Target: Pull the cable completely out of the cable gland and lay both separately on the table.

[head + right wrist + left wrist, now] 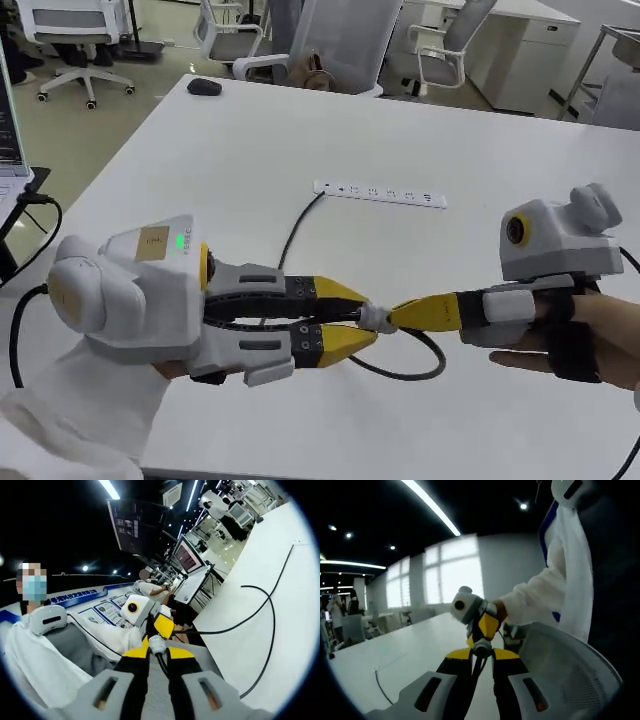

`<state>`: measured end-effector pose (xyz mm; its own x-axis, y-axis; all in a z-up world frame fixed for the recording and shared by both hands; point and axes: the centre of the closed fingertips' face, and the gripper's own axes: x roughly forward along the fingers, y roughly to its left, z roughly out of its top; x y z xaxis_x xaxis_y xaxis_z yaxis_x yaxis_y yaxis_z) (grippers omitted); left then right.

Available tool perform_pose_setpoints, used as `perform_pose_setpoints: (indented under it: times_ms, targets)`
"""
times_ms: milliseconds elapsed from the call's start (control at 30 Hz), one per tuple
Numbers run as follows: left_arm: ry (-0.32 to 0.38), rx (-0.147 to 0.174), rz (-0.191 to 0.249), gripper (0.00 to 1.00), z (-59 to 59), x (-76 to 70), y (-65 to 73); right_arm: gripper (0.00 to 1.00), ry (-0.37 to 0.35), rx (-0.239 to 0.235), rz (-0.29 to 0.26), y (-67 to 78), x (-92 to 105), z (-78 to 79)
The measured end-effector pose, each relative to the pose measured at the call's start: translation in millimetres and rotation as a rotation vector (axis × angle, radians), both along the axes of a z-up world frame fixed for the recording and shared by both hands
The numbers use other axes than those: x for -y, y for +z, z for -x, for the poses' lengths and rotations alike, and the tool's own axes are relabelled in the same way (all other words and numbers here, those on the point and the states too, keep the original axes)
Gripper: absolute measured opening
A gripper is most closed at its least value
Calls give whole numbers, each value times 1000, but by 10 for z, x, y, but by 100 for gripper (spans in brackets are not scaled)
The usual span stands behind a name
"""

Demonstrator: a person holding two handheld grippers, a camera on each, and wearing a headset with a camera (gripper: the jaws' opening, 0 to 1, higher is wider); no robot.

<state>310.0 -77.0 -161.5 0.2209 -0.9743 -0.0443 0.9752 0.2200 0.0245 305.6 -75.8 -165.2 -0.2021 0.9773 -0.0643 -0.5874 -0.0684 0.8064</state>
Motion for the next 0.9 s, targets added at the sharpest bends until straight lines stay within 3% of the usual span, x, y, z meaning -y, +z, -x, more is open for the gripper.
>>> perform_pose_setpoints:
  times_ms: [100,200,300,400,467,533,600,667,700,733,767,800,833,900]
  targets:
    - [3,25,-10,16,-8,-2,0,11,2,17,21,5,-14,-2]
    - [6,-3,-9,16,-26,-9,-6,11,4,40,52,9,-23,0]
    - [5,-38,-5,16,-25,-19,-12,10,8,101,97,19,-32,8]
    - [1,-53,-5,15,-25,-24,-22,10,-1,131,149,13,-37,19]
    - [-6,-78,-4,15,-29,-29,-43,10,0,200,182,0,-36,21]
    - [-16,-116,16,15,-17,-30,-32,10,0,223,190,39,-48,50]
    - [-32,-181,53,15,-2,-38,-10,10,-1,262,187,67,-52,50]
    - [-39,-258,88,14,0,-50,1,10,0,335,201,53,-45,43]
    - [-51,-282,100,14,4,-52,3,10,16,393,185,64,-57,58]
    - [-50,-271,103,14,-11,-64,-2,10,6,382,181,72,-62,68]
    - [-45,-282,115,14,-18,-69,4,10,-6,367,179,71,-65,49]
    - [-48,-326,140,14,-20,-79,17,10,-23,346,169,72,-74,24]
    - [-53,-327,137,14,-20,-83,7,10,-28,320,176,50,-76,8]
    - [-25,-289,86,14,-41,-63,-63,10,-24,332,207,-7,-65,-16]
